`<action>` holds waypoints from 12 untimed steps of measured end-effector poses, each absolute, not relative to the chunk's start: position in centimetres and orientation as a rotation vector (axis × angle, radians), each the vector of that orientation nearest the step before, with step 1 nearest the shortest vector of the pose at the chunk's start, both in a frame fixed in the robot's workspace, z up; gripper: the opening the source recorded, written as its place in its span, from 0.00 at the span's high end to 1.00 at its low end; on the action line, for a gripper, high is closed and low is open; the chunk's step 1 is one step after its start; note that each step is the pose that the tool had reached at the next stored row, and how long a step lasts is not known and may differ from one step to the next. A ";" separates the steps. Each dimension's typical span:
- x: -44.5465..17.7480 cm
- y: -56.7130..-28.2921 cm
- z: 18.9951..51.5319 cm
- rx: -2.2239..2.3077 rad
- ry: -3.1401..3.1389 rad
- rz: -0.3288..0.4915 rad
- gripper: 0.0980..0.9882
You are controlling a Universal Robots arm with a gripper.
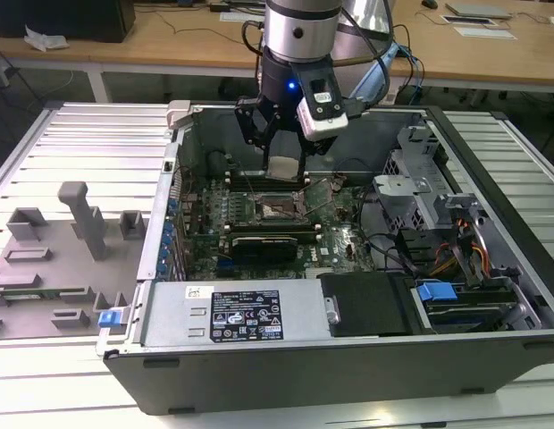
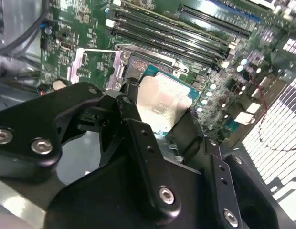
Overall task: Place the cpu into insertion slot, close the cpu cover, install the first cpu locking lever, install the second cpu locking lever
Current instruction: 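Place the cpu into insertion slot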
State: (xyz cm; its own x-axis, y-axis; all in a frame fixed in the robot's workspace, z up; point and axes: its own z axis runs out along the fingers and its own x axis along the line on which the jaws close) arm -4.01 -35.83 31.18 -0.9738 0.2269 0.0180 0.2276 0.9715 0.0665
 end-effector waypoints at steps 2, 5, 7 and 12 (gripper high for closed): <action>-4.0 -35.8 31.2 -0.445 -3.100 -0.107 0.50; -4.0 -35.8 31.1 -0.559 -3.084 -0.107 0.50; -4.0 -35.8 31.1 -0.620 -3.073 -0.108 0.50; -4.0 -35.8 31.0 -0.788 -3.039 -0.108 0.50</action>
